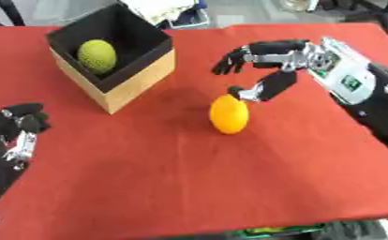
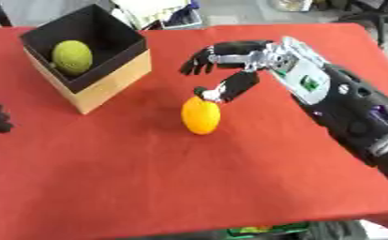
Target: Pick up objects on the table and place them in the box.
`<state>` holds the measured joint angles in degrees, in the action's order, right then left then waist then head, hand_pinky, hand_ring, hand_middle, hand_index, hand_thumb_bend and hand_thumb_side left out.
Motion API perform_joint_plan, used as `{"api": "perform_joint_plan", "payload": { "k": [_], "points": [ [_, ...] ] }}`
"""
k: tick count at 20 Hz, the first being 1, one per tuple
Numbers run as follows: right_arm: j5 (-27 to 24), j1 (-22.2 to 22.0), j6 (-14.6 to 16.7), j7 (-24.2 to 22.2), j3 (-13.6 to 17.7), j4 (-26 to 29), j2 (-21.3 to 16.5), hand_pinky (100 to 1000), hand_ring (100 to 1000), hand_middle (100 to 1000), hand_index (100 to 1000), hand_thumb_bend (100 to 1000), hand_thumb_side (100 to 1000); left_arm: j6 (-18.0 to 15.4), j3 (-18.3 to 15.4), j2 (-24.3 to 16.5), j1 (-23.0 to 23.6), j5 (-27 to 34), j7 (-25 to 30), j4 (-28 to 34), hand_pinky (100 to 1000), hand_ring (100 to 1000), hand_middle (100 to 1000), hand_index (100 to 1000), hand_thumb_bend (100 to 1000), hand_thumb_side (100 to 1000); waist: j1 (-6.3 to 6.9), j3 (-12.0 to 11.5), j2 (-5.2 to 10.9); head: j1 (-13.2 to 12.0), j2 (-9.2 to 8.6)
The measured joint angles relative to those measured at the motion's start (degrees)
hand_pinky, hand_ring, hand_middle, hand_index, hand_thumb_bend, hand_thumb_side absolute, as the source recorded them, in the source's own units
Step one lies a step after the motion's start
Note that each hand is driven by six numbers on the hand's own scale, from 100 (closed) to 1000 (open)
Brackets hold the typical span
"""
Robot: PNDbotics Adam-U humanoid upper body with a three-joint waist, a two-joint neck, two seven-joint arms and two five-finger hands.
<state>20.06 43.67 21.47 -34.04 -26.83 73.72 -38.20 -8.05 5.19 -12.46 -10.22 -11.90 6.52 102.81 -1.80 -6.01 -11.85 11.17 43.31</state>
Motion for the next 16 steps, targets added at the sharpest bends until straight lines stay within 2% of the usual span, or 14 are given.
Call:
{"api": "perform_joint_plan", "payload": {
  "k": [11, 15, 16],
  "points": [
    [8.9, -1.95, 4.44, 2.06, 0.71, -6.04, 2.86, 791, 843, 823, 920, 178, 627, 0.0, 0.0, 0.01, -0.29, 0.02, 0.0, 0.0, 656, 609, 593, 764, 100, 669, 0.38, -0.34, 0.0, 0.07, 0.0],
    [11.25, -2.37, 5.94, 2.32, 0.9, -6.75, 3.27, 788, 831, 748, 834, 151, 537, 0.0, 0.0, 0.01, -0.3, 0.02, 0.0, 0.0, 656, 610, 594, 764, 100, 668, 0.48, -0.39, 0.01, 0.15, 0.0],
    [11.67, -2.37, 6.22, 2.52, 1.09, -6.94, 3.28, 783, 819, 693, 785, 129, 463, 0.0, 0.0, 0.01, -0.3, 0.02, 0.0, 0.0, 656, 610, 594, 764, 100, 668, 0.5, -0.4, 0.02, 0.2, 0.0]
  ]
}}
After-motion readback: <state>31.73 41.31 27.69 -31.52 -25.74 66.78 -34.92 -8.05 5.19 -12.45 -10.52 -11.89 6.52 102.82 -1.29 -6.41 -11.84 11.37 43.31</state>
